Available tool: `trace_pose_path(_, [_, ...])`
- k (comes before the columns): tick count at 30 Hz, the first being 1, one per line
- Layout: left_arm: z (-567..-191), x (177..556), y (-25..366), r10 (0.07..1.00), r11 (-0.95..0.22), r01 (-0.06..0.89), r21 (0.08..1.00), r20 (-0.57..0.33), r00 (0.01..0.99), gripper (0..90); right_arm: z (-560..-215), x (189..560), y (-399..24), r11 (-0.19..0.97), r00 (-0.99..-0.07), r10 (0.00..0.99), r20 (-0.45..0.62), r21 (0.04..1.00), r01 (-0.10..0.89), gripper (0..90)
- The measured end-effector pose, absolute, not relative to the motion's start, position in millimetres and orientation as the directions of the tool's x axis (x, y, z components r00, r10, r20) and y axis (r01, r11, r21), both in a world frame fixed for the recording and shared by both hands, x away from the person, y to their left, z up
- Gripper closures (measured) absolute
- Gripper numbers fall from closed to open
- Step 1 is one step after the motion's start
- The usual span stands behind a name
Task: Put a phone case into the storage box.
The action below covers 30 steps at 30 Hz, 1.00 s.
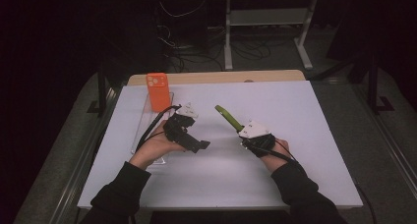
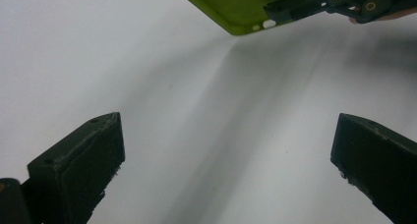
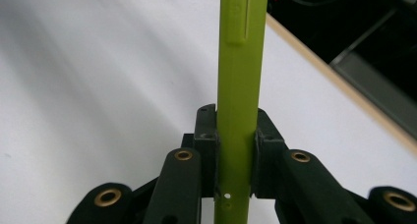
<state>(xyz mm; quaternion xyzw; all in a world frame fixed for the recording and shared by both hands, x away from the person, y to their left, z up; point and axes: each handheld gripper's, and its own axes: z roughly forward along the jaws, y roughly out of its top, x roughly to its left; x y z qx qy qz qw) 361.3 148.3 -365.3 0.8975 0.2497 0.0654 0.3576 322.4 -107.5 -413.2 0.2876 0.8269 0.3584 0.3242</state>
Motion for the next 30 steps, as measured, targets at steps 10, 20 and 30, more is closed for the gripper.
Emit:
trace_pose_path(10, [-365, 362, 147, 0.531, -0.551, 0.437, 0.711, -0.106, 0.841, 0.0, -409, 332, -120, 0.332, -0.604, 0.797, -0.007, 0.84, 0.428, 75.7])
trace_pose_path(20, [-361, 366, 148, 0.57, -0.45, 0.469, 0.76, -0.16, 0.806, 0.0, -408, 331, -117, 0.293, -0.615, 0.786, 0.057, 0.843, 0.452, 75.7])
trace_pose_path(30, [-357, 371, 147, 0.575, -0.343, 0.49, 0.801, -0.234, 0.784, 0.0, -406, 325, -103, 0.264, -0.639, 0.762, 0.108, 0.848, 0.459, 75.7])
